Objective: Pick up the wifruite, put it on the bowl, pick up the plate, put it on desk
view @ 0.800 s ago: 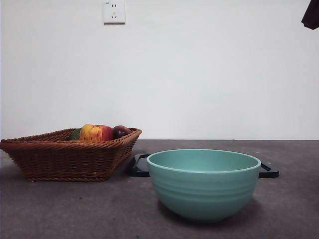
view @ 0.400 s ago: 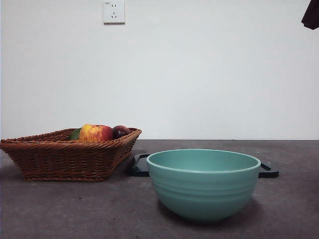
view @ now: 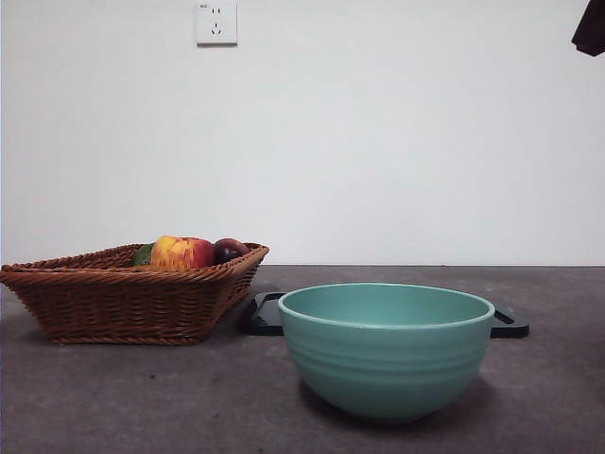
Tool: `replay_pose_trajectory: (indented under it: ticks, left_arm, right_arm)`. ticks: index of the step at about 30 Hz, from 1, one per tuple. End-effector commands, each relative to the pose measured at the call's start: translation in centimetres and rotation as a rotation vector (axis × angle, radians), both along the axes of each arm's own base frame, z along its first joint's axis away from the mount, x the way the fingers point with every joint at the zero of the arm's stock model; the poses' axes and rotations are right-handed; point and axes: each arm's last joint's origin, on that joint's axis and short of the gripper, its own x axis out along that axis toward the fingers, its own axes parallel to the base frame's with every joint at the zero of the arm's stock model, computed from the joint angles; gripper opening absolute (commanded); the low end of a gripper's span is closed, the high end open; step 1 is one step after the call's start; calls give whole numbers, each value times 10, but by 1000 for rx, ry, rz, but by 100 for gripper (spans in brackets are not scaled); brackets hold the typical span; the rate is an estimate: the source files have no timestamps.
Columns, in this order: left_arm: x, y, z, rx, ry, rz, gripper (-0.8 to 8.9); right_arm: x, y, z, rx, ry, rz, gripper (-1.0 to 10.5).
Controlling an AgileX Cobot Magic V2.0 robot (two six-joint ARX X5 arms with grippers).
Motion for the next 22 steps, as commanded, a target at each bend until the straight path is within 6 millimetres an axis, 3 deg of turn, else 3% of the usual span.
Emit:
replay_pose_trajectory:
  ticks: [1,8,22]
  left_arm:
    - [1,0,-9,-28,8,8,10]
    - [3,1,-34,-39,114,10,10]
    - [3,0,-53,-60,258,13,10]
  right_arm:
    - [0,2,5,8,-21,19,5]
    - [0,2,5,8,-21,19,5]
    - [0,2,5,8,-20,19,5]
